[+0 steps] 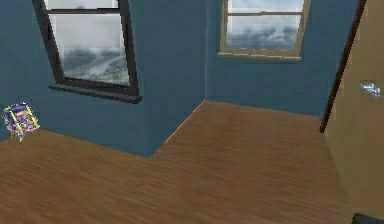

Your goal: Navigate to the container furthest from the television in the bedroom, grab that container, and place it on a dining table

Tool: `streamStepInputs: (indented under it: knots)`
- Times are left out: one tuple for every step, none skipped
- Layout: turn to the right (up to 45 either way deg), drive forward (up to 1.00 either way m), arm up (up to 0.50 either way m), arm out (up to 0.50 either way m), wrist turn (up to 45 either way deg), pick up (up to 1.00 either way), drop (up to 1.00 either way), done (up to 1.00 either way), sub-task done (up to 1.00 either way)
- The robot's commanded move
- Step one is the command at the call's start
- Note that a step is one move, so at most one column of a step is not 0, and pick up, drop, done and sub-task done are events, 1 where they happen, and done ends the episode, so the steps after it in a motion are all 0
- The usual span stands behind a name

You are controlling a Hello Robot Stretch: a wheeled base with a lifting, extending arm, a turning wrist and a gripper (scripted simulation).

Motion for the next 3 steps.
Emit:
streamStepInputs:
  knots:
    - [0.0,0.0,0.34,0.0,0.0,0.0,0.0,0.0,0.0]
    - [0.0,0.0,0.0,0.26,0.0,0.0,0.0,0.0,0.0]
    - [0.0,0.0,0.0,0.0,45.0,0.0,0.0,0.0,0.0]
